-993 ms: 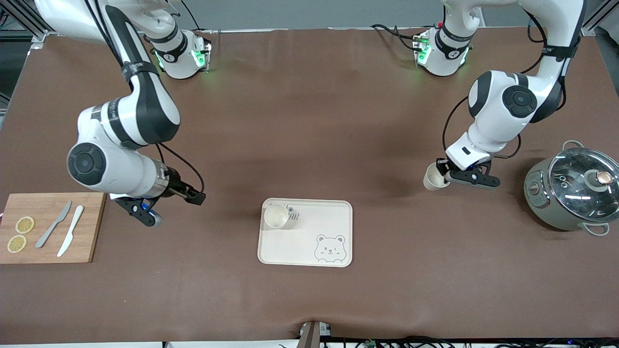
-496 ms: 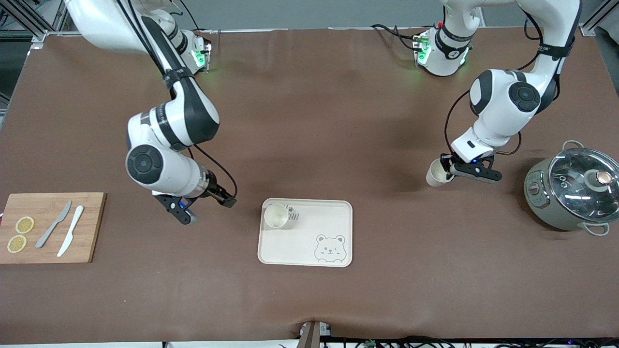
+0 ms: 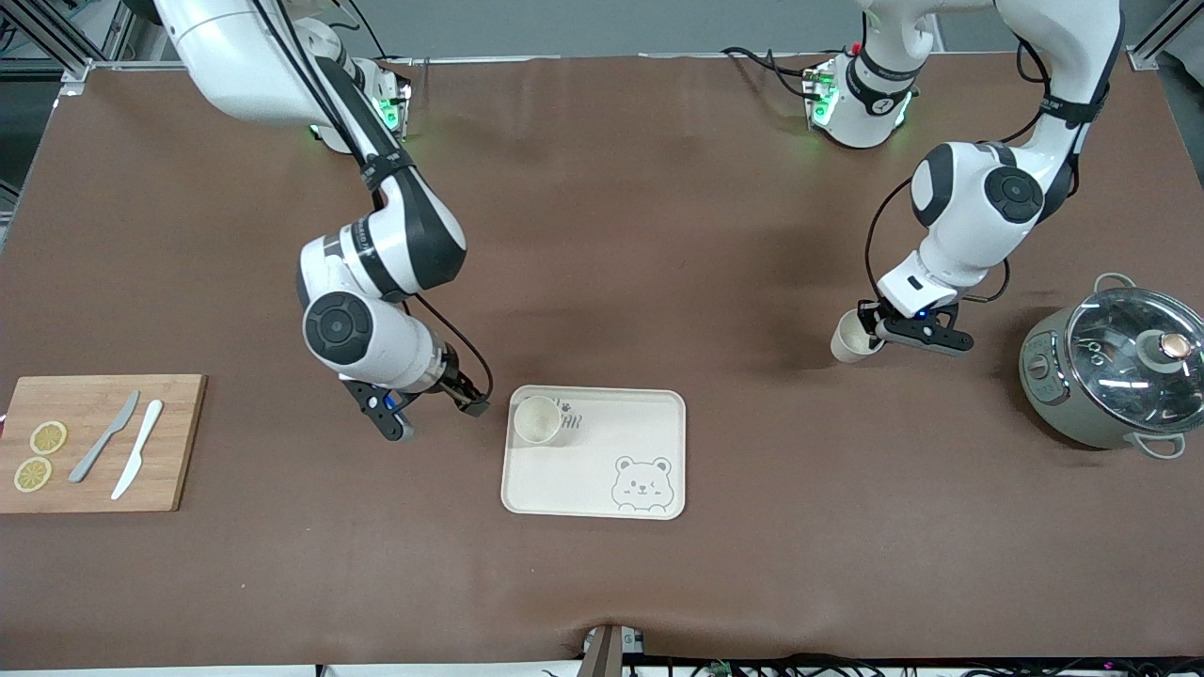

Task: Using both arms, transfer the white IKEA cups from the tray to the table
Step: 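Lower the right gripper around the other white cup on the tray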

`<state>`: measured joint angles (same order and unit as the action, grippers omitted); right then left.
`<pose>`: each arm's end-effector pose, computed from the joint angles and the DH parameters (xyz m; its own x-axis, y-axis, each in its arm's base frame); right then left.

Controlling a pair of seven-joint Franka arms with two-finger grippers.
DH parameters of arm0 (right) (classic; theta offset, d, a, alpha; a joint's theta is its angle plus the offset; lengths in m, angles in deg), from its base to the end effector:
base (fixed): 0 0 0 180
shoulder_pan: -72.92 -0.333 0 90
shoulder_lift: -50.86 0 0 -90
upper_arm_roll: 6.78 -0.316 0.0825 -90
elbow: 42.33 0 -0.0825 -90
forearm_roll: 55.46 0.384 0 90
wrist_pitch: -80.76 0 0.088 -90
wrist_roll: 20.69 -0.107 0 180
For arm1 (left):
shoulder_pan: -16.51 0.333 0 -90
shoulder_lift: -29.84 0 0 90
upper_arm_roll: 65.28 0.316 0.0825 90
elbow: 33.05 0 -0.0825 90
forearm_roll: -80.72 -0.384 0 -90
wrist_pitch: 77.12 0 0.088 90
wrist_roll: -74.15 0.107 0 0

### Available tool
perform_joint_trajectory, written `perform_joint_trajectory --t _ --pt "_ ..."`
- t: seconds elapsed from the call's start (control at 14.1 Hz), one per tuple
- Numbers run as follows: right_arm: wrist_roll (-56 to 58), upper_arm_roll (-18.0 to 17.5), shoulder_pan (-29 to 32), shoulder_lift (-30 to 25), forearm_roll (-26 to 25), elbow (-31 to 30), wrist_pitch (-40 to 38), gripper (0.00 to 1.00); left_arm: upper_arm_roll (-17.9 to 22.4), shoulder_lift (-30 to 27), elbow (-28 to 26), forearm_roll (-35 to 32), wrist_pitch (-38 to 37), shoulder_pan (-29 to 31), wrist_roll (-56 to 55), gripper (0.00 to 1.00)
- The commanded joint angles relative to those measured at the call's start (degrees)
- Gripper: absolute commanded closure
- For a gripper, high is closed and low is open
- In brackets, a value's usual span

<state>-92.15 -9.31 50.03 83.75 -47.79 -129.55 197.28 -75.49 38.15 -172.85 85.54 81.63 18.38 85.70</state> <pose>0.6273 0.3013 0.3209 0.6334 -0.7585 -0.1533 -0.7655 -0.6432 0.0193 0.5015 -0.0707 0.2634 0.9471 -0.2562 0.1934 -0.2670 -0.9632 0.0320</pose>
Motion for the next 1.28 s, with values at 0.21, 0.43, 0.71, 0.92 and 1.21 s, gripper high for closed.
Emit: perform_joint_trajectory --t 0.21,0.43,0.71,0.92,1.21 --pt "-7.99 0.33 -2.34 4.54 0.24 5.12 0.99 0.0 -0.95 3.73 -0.38 1.59 3.67 1.73 3.22 1.0" --pt "-10.8 0.33 -3.21 5.78 0.32 5.21 4.93 0.0 -0.95 5.05 -0.38 1.59 5.16 1.73 3.22 1.0" --pt "-12.66 0.33 -4.27 7.27 0.24 5.3 7.4 0.0 -0.86 5.23 -0.29 1.59 5.34 1.73 3.4 1.0" --pt "-12.75 0.33 -4.53 8.06 0.32 5.3 9.33 0.0 -0.86 5.23 -0.29 1.59 5.43 1.73 3.4 1.0" --pt "-12.83 0.42 -5.59 9.03 0.15 5.3 9.95 0.18 -0.86 5.14 -0.03 1.59 5.34 1.73 3.4 0.33"
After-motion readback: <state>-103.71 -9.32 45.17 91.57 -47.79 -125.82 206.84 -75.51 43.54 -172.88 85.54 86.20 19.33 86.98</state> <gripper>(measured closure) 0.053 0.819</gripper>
